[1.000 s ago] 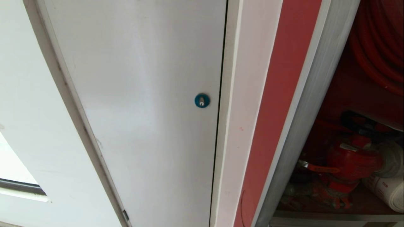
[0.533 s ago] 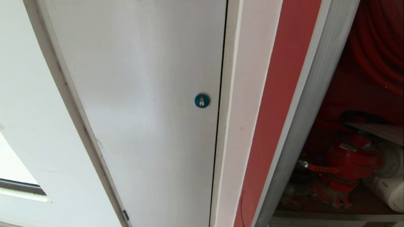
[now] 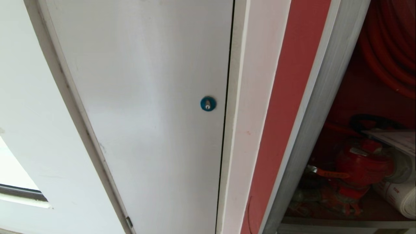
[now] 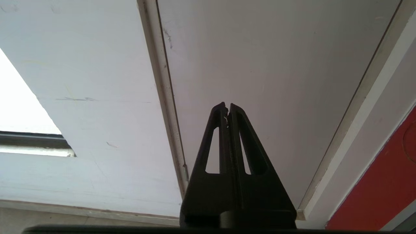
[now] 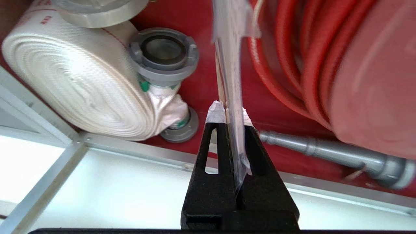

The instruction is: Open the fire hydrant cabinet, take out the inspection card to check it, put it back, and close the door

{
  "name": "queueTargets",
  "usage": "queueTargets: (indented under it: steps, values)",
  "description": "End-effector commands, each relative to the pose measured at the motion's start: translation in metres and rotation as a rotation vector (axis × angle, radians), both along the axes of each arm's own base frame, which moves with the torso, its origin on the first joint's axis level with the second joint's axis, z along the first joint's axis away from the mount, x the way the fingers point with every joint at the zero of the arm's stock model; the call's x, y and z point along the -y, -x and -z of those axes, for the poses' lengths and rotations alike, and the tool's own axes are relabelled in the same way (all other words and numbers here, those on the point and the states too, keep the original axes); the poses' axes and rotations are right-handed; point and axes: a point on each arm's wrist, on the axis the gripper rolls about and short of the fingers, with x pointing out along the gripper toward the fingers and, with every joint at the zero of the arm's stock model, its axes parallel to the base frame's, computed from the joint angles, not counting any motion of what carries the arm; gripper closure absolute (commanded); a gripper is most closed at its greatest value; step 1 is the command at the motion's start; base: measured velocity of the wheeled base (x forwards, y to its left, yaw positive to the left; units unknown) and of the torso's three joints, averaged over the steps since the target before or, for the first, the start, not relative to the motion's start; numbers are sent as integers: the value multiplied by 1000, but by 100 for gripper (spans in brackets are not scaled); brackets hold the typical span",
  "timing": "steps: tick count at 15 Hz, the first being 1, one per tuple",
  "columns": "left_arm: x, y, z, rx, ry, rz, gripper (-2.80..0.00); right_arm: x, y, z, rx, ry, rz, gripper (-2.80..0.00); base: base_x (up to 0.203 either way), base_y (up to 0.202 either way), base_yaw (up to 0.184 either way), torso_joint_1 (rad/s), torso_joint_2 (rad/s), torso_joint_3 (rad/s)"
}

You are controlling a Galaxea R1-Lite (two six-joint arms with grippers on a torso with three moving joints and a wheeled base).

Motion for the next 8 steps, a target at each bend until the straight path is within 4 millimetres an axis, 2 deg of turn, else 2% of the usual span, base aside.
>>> queueTargets:
  steps: [1, 5, 8]
  values:
    - [0, 0, 2, -4, 0, 1, 0, -2, 2, -2, 8, 21, -2, 0, 0, 0, 0, 0, 0, 0]
    - [0, 0, 2, -4, 0, 1, 0, -8, 8, -5, 36, 32, -4, 0, 0, 0, 0, 0, 0, 0]
    - [0, 0, 2, -4, 0, 2, 0, -16, 12, -6, 98, -44, -44, 0, 0, 0, 0, 0, 0, 0]
